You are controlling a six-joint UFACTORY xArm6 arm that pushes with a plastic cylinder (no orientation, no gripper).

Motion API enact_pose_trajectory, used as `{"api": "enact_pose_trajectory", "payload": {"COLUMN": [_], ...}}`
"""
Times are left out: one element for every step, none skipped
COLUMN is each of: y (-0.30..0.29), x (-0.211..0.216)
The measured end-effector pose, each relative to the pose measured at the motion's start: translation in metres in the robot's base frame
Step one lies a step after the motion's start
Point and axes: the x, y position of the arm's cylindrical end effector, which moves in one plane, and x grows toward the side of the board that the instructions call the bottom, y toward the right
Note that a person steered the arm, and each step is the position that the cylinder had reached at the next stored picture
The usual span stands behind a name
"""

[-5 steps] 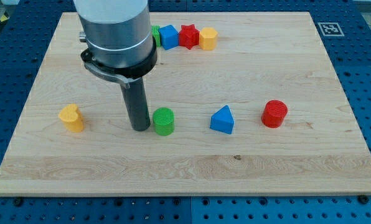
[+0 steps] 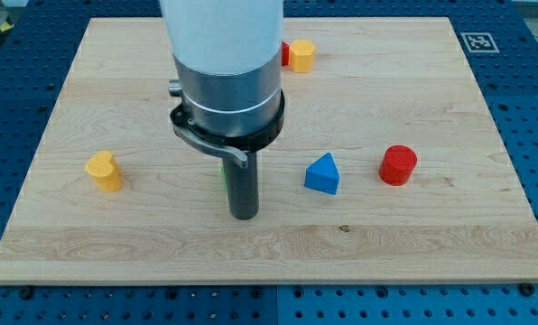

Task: Move the green circle to the diagonal top left of the blue triangle

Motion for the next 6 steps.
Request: {"api": "enact_pose_trajectory", "payload": {"y": [0.000, 0.000, -0.003, -0.007, -0.013, -0.013], "x": [-0.002, -0.002, -0.002, -0.002, -0.014, -0.038]}}
